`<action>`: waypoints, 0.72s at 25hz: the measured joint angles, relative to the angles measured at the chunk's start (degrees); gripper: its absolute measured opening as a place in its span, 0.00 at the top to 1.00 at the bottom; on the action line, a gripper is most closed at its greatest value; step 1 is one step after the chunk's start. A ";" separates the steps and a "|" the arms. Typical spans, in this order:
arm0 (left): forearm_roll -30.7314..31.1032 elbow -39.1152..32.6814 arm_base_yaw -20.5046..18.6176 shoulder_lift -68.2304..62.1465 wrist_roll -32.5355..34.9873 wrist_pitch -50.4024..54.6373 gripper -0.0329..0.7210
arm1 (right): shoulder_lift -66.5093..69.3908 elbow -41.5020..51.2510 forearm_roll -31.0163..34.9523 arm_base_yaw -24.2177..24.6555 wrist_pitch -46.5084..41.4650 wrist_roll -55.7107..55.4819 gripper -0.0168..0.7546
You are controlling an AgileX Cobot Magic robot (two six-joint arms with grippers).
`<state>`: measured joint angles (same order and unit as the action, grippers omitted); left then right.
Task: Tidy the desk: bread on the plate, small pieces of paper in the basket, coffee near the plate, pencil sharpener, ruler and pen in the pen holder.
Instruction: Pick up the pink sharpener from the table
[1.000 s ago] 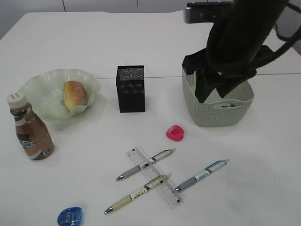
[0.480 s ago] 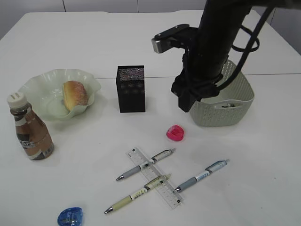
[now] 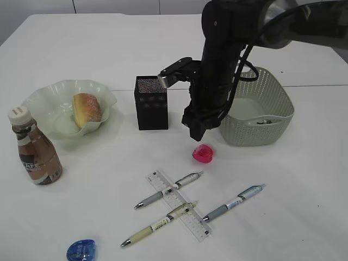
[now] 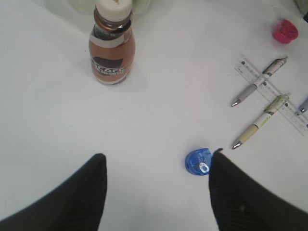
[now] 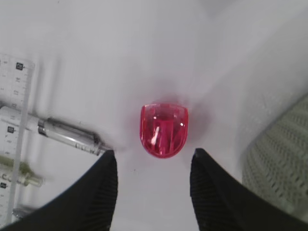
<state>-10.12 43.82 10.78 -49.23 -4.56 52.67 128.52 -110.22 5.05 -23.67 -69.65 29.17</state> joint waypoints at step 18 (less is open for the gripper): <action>1.96 0.00 0.00 0.00 0.00 1.39 0.31 | 3.55 -2.51 -0.34 0.00 0.00 -2.95 0.50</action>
<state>-8.16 43.82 10.78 -49.23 -4.56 54.05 132.06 -112.73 4.71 -23.67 -69.65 26.22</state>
